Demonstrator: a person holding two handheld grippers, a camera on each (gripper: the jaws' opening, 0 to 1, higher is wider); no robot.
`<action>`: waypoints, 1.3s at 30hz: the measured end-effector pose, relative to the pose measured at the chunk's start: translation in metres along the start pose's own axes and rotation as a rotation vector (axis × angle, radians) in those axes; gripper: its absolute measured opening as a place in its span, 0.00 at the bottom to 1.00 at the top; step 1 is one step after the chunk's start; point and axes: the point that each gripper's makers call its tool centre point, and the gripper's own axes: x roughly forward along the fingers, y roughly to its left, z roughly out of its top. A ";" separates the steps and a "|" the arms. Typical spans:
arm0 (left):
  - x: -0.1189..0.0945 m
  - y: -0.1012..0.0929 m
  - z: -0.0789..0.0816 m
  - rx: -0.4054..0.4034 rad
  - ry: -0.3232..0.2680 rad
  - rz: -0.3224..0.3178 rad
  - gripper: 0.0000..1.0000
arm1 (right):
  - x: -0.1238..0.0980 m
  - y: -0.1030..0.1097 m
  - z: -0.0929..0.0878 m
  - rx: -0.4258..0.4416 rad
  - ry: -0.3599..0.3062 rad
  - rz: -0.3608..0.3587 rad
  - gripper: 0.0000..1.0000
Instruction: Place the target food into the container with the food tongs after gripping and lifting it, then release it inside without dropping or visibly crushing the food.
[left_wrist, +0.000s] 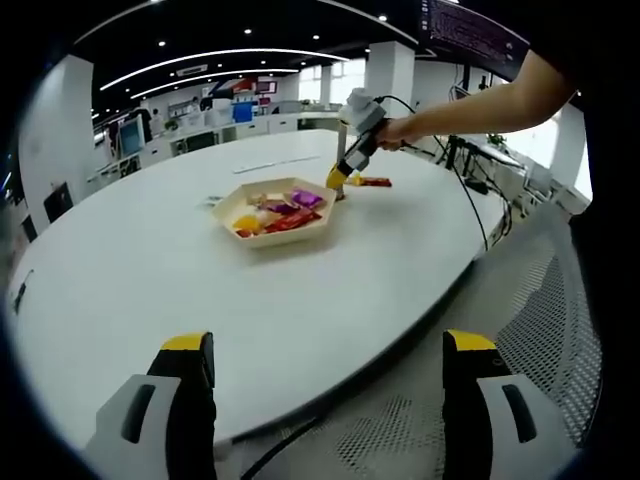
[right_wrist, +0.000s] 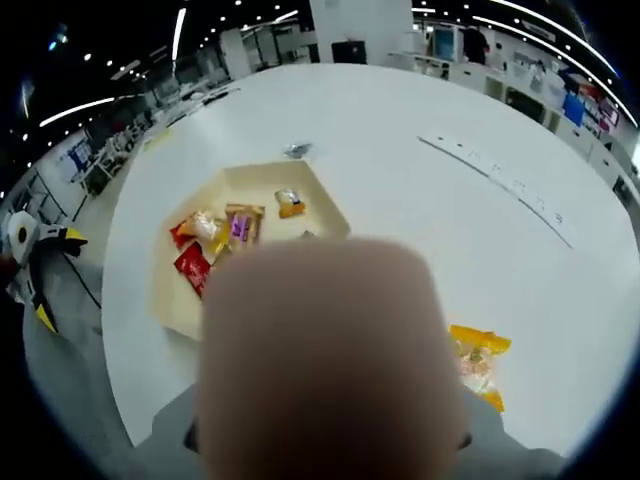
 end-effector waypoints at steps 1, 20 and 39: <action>0.000 0.000 0.000 -0.001 0.000 0.001 0.92 | 0.001 0.000 -0.001 -0.005 0.003 0.002 0.25; 0.000 0.000 0.000 0.007 -0.003 0.002 0.92 | -0.006 -0.002 -0.001 -0.155 0.015 -0.049 0.20; -0.001 -0.001 0.004 0.025 -0.026 0.001 0.91 | -0.037 -0.002 0.007 -0.097 -0.003 -0.074 0.20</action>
